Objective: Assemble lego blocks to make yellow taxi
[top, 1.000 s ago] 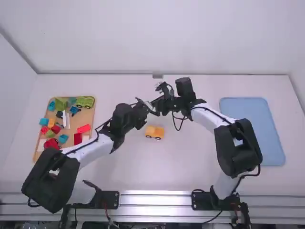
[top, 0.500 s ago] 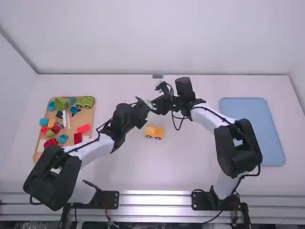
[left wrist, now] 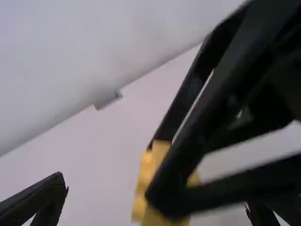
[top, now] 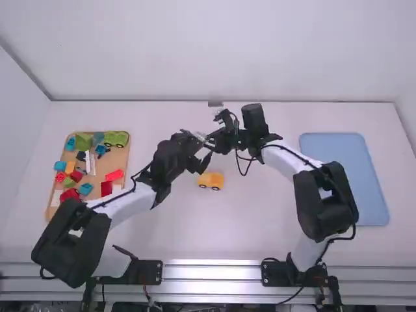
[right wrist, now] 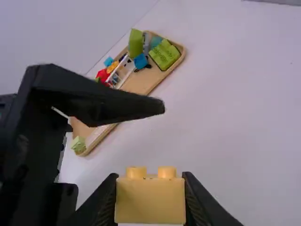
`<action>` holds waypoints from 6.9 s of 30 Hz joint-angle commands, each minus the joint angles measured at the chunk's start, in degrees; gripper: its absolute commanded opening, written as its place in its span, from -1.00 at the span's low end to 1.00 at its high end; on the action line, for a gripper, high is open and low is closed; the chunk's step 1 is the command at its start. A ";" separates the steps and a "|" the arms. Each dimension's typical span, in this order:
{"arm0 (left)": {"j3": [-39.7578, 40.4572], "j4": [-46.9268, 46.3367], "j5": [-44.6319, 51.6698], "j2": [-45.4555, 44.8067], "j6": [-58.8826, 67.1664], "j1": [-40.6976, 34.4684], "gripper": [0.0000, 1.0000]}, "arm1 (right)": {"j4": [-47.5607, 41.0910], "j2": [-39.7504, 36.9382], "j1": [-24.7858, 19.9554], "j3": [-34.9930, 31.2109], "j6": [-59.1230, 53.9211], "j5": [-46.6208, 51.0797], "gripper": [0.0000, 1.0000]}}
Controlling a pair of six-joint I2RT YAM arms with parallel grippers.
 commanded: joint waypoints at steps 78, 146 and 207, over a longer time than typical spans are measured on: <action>38.38 -55.58 19.58 15.98 18.05 -6.80 -0.96 | 5.22 -78.09 -7.74 -50.60 -3.23 42.73 0.97; -2.82 -26.29 0.13 -26.95 5.66 12.83 0.98 | -59.43 0.13 4.42 13.88 -56.83 53.62 0.98; -7.30 -15.19 -10.03 -26.73 -1.81 12.94 0.98 | -50.42 15.23 5.14 8.98 7.72 48.65 -1.00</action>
